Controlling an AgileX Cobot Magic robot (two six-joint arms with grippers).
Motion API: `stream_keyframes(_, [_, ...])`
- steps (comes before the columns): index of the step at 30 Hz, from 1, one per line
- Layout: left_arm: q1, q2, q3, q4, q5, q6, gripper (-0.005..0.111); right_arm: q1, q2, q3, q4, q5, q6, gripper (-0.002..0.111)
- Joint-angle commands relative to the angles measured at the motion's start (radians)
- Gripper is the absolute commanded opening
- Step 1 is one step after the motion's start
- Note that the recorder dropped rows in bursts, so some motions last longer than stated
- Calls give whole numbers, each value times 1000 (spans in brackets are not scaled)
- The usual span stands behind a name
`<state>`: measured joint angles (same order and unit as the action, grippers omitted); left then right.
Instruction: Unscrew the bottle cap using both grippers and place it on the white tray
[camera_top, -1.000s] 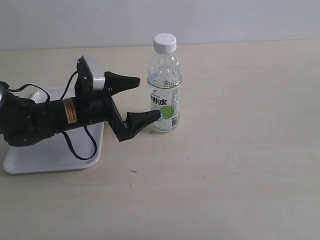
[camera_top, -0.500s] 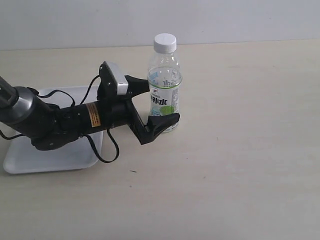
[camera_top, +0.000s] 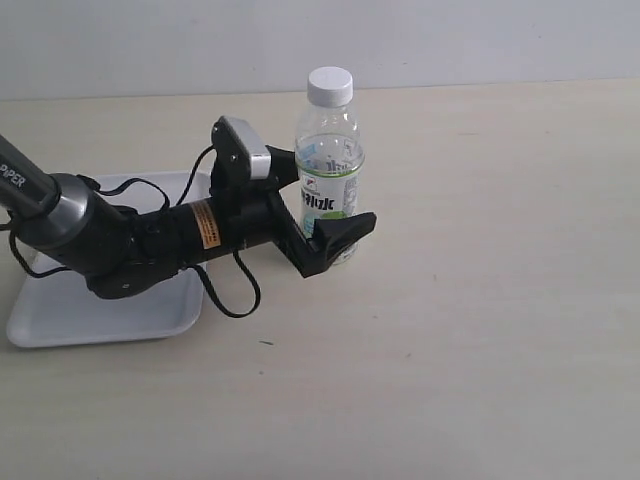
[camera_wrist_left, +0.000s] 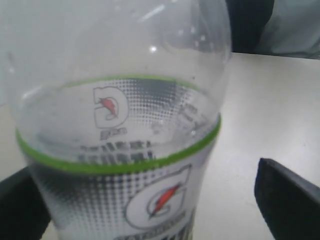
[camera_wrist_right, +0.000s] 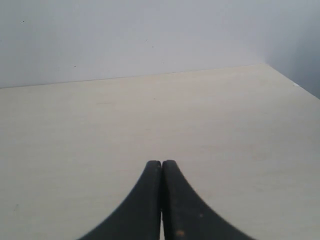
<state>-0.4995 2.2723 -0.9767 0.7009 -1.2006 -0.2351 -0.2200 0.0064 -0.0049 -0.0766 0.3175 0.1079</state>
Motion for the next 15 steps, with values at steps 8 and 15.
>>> stream_keyframes(8, [-11,44,-38,-10,-2,-12,105,-7,-6,5,-1,-10,-6,0])
stream_keyframes(15, [-11,44,-38,-10,-6,-12,105,-7,-6,5,-1,-10,-6,0])
